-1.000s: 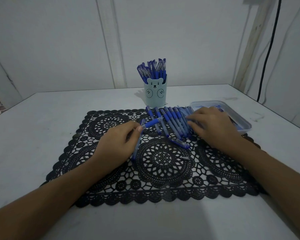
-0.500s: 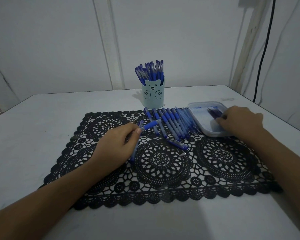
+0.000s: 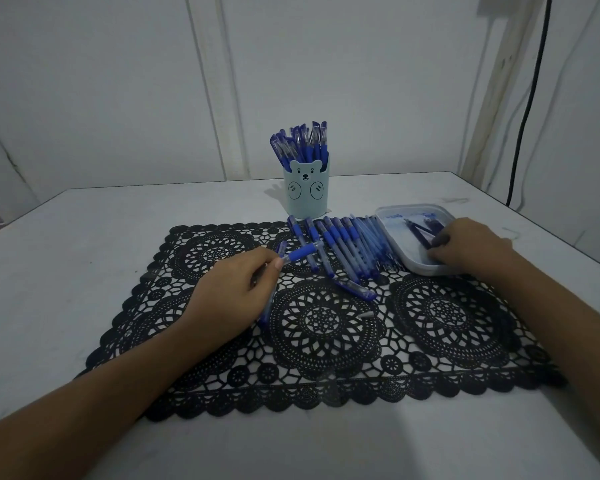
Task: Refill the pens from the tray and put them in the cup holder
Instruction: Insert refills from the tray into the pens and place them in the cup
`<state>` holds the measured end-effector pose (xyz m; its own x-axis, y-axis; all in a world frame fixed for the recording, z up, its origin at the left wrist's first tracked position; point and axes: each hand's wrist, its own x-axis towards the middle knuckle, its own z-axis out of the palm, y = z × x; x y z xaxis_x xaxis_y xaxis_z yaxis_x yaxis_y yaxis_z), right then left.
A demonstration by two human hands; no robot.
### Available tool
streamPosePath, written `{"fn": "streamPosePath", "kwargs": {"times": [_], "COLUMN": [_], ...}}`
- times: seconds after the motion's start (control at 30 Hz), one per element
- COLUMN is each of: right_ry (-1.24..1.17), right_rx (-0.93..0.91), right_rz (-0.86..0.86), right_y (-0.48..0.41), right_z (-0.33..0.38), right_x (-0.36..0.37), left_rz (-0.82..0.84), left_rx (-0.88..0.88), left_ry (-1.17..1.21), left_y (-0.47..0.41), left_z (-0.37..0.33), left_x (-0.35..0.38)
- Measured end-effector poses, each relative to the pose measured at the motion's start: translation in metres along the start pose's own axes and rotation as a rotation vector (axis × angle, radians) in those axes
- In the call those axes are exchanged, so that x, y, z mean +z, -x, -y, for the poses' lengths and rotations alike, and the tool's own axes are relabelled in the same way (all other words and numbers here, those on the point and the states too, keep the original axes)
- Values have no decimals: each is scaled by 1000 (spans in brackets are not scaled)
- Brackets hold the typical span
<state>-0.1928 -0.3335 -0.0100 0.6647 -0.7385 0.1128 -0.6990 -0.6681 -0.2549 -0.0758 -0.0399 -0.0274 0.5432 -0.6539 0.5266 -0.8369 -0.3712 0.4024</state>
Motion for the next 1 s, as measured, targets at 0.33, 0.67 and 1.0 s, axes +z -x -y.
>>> {"fn": "streamPosePath", "kwargs": {"times": [0.33, 0.67, 1.0], "right_ry": [-40, -1207, -1507], "right_rx": [60, -161, -366], "right_rz": [-55, -16, 352], "right_y": [6, 48, 89], "right_z": [6, 45, 74], "right_x": [3, -21, -17], "left_rz": [2, 74, 108], "left_rx": [7, 63, 74], "left_ry": [7, 112, 135], "left_y": [0, 1, 1], "left_z": [1, -1, -2], "left_x": [0, -1, -1]}}
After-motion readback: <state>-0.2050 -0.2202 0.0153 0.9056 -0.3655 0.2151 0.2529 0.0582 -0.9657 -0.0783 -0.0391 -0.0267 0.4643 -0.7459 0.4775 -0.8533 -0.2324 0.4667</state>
